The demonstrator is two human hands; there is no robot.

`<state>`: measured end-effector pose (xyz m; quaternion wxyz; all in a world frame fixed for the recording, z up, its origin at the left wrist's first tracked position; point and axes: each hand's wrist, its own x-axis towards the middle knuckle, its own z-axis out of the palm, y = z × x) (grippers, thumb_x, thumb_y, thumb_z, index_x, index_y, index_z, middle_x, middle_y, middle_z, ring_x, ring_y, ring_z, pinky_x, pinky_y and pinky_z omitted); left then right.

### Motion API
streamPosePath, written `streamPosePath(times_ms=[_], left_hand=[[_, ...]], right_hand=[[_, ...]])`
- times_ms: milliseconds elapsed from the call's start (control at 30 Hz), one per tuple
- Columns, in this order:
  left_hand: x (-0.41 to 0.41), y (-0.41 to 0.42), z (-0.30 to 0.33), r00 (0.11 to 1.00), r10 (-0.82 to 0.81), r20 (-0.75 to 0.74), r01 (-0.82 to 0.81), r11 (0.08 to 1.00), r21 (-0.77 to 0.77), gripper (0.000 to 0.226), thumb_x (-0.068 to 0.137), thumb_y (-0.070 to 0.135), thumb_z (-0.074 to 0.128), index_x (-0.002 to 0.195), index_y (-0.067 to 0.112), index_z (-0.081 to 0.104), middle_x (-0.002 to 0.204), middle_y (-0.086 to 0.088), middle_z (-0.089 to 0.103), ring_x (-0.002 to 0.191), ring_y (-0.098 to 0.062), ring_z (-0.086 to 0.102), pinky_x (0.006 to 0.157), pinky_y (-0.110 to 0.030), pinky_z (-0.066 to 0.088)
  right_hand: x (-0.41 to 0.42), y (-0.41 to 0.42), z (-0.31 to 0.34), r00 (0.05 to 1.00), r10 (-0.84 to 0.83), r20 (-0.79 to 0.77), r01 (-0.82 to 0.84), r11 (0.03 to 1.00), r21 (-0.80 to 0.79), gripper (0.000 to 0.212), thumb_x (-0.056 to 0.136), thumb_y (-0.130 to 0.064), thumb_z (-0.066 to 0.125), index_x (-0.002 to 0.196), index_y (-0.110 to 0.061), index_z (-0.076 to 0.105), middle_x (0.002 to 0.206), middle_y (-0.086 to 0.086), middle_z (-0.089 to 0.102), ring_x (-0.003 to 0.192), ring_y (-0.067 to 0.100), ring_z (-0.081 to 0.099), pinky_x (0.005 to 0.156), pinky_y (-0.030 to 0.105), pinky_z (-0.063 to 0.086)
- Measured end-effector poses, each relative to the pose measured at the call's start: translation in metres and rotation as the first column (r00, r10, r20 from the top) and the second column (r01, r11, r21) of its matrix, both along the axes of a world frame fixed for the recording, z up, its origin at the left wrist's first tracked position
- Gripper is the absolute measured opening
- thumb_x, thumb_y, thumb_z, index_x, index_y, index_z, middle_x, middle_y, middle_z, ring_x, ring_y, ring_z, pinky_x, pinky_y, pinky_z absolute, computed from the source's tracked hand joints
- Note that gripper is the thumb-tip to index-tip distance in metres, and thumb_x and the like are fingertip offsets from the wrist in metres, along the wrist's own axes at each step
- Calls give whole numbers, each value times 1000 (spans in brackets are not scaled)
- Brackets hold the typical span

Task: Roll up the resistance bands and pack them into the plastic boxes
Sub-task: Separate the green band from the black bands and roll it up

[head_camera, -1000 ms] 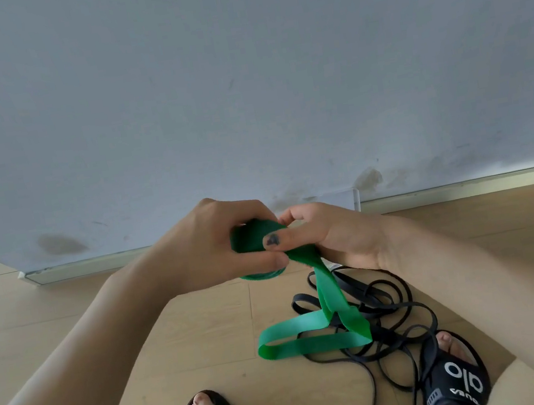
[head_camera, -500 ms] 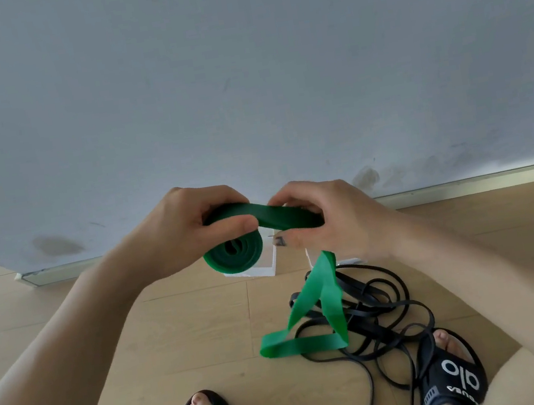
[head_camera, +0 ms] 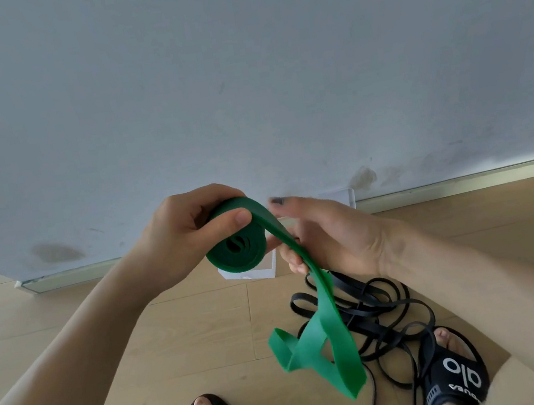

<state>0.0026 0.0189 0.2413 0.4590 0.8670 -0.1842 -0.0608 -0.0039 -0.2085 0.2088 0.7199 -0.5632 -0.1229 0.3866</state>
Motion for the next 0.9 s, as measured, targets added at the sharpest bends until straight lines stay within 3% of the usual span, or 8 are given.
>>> streamPosePath(times_ms=[133,267,333,400,533,733,900], left_hand=[[-2,-4,1,999,-33,0,33,997,-72,35,87,54,62,106,26,72,92,2,75,87,-19,71,73,-26,56],[-3,-4,2,997,-71,-14,69,992,-101,34,88,49,63,107,23,71,93,0,75,87,-20,71,74,-26,56],[-4,-2,1,992,-125,-18,124,992,-37,32,86,45,69,108,22,70,94,1,75,90,-19,72,80,-29,58],[-7,-3,-1,983,-185,6,183,973,143,31,80,46,75,105,29,70,93,9,75,90,-13,73,83,-32,59],[-11,-15,-6,947,-308,92,245,877,412,38,81,64,58,103,35,67,80,16,69,78,-4,64,63,-17,48],[-10,-16,-10,933,-329,149,223,850,477,45,83,68,47,101,32,66,73,12,65,73,-10,59,62,-23,46],[-6,-7,-7,949,-276,149,190,884,427,35,91,60,49,95,30,66,71,15,64,70,-6,62,60,-18,46]], right_hand=[[-2,3,7,997,67,-49,-66,998,15,37,103,-48,46,117,-15,54,63,-9,67,56,14,39,66,30,35],[1,7,-4,990,10,-138,1,996,86,35,98,-42,60,114,-11,60,74,-1,63,56,15,41,69,32,38],[3,6,-6,994,5,-109,-1,999,38,29,93,-38,65,108,-13,67,85,2,60,58,12,49,71,32,41],[2,6,-7,999,40,-6,-40,993,-108,21,93,-34,69,100,-14,69,83,-2,63,62,7,54,67,28,44],[1,10,-11,997,71,42,-58,961,-269,28,95,-39,70,101,-12,68,79,-2,63,67,10,54,66,30,45],[3,7,-14,975,93,200,15,877,-480,65,77,-71,72,100,-11,61,80,3,59,71,16,52,73,33,42],[-1,2,-15,980,74,186,-5,939,-345,60,95,-63,55,110,-5,62,85,1,59,73,11,52,77,31,43]])
